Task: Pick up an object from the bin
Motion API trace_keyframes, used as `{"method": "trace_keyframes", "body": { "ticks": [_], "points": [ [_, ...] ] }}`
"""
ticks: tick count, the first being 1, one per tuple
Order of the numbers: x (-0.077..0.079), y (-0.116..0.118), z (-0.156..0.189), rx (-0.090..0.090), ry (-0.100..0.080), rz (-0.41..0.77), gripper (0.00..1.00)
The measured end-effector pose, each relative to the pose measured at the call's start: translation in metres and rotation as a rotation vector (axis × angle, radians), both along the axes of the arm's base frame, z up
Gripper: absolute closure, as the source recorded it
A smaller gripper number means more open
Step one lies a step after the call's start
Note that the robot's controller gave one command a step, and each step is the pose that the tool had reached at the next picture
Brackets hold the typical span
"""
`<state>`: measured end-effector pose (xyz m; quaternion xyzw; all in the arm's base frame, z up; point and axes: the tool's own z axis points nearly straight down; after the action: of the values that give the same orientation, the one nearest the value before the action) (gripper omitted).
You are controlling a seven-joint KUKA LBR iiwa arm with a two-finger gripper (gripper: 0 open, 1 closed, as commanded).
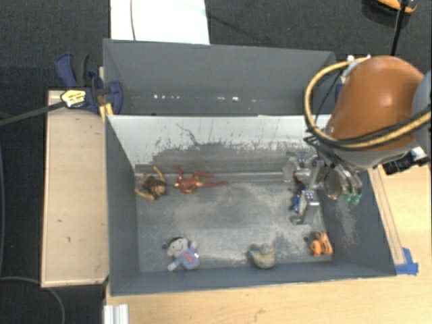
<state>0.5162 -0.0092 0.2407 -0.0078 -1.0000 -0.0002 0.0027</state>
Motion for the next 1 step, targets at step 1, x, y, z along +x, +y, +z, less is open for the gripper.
{"method": "trace_keyframes", "body": {
  "ticks": [1],
  "points": [
    [0.0013,0.0,0.0046,0.0,-0.009,0.0,0.0]
  ]
}}
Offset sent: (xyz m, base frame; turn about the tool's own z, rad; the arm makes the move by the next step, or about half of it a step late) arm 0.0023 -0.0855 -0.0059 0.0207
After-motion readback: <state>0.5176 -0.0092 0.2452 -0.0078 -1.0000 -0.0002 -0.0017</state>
